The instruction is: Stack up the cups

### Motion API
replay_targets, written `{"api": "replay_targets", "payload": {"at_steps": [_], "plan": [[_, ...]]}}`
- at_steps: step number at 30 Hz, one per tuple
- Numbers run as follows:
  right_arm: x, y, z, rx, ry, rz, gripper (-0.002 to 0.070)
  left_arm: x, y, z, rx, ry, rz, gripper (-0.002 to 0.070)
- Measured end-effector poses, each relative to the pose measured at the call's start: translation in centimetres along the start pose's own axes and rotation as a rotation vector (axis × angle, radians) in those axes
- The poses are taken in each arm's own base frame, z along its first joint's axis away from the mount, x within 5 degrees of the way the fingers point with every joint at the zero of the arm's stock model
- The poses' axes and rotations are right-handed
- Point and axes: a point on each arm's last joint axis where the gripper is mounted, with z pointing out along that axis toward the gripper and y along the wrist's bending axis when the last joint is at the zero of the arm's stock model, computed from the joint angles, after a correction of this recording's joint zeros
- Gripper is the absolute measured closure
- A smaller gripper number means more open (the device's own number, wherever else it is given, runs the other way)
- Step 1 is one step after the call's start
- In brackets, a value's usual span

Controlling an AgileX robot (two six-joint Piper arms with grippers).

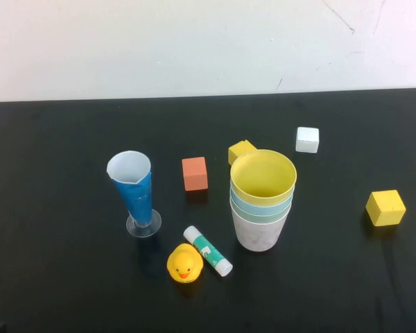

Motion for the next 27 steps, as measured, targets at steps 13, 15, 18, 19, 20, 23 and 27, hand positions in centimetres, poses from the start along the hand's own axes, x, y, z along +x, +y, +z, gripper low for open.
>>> {"api": "replay_targets", "payload": {"at_steps": [13, 15, 18, 19, 20, 23, 27], "plan": [[2.5, -0.8, -0.5, 0.184, 0.176, 0.114, 0.0612, 0.0, 0.0, 0.0, 0.0, 0.0, 0.0, 0.0676], [2.8, -0.8, -0.6, 0.184, 0.209, 0.138, 0.0612, 0.0, 0.0, 0.0, 0.0, 0.0, 0.0, 0.0676], [3.1, -0.7, -0.6, 0.174, 0.238, 0.172, 0.0612, 0.0, 0.0, 0.0, 0.0, 0.0, 0.0, 0.0676], [3.1, -0.7, -0.6, 0.172, 0.239, 0.177, 0.0612, 0.0, 0.0, 0.0, 0.0, 0.0, 0.0, 0.0676], [3.1, -0.7, -0.6, 0.164, 0.237, 0.185, 0.0612, 0.0, 0.0, 0.0, 0.0, 0.0, 0.0, 0.0676], [3.1, -0.6, -0.6, 0.153, 0.237, 0.197, 0.0612, 0.0, 0.0, 0.0, 0.0, 0.0, 0.0, 0.0676], [3.1, -0.6, -0.6, 0.153, 0.237, 0.192, 0.0612, 0.0, 0.0, 0.0, 0.0, 0.0, 0.0, 0.0676]]}}
